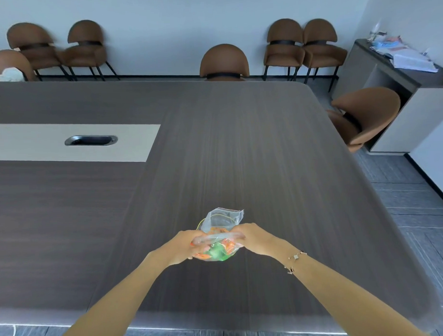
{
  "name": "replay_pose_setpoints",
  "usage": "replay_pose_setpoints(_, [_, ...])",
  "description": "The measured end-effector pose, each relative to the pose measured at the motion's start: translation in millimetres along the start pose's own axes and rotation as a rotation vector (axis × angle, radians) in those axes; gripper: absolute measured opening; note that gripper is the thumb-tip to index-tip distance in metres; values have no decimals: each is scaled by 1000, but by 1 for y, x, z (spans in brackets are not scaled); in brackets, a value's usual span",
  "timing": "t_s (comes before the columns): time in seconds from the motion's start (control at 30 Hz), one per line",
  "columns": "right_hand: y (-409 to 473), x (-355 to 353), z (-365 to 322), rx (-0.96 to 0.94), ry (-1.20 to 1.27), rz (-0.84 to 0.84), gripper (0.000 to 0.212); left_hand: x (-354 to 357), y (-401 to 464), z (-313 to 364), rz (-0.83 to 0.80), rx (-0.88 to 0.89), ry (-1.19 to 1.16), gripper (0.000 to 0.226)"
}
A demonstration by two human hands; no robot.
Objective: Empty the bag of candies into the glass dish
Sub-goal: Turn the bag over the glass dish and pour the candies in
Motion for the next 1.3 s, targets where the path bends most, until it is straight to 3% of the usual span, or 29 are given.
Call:
replay_pose_setpoints(0.1, [-1, 0, 1, -3, 27, -1, 28, 0, 4, -4, 8, 0, 21, 21])
replay_pose_setpoints(0.2, [-3, -2, 0, -10, 42, 13, 26, -2, 4, 1, 47, 29, 5, 9])
replay_pose_setpoints(0.3, [-2, -7, 2, -10, 53, 44, 24, -7, 3, 6, 99, 40, 15, 12])
replay_pose_setpoints(0.47, [-3, -16, 2, 27, -59, 80, 25, -12, -2, 10, 122, 43, 101, 13])
replay_pose_setpoints(0.57, [-5, -20, -1, 20, -136, 82, 17, -14, -4, 5, 126, -2, 172, 36])
replay_pose_setpoints(0.67, [-7, -23, -5, 9, -180, 93, 32, -20, -7, 7, 158, -23, 288, 44])
replay_pose_setpoints(1.0, [-12, -50, -22, -44, -139, 126, 17, -54, -25, 39, 300, -66, 688, 21])
replay_pose_setpoints(1.13, [-13, -60, -26, -70, -53, 119, 20, -61, -29, 47, 305, -41, 610, 47])
replay_pose_setpoints(1.3, [-16, -69, -30, -125, -3, 141, 40, -67, -29, 47, 295, -27, 408, 53])
Point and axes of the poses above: each hand's wrist, its own y-axis towards the middle knuckle, its own x-axis out of the palm, z = x × y, the point moved 9 cm from there along y, towards the middle knuckle, and after that the axes turned 12 degrees about -z, right-handed, at the moved point
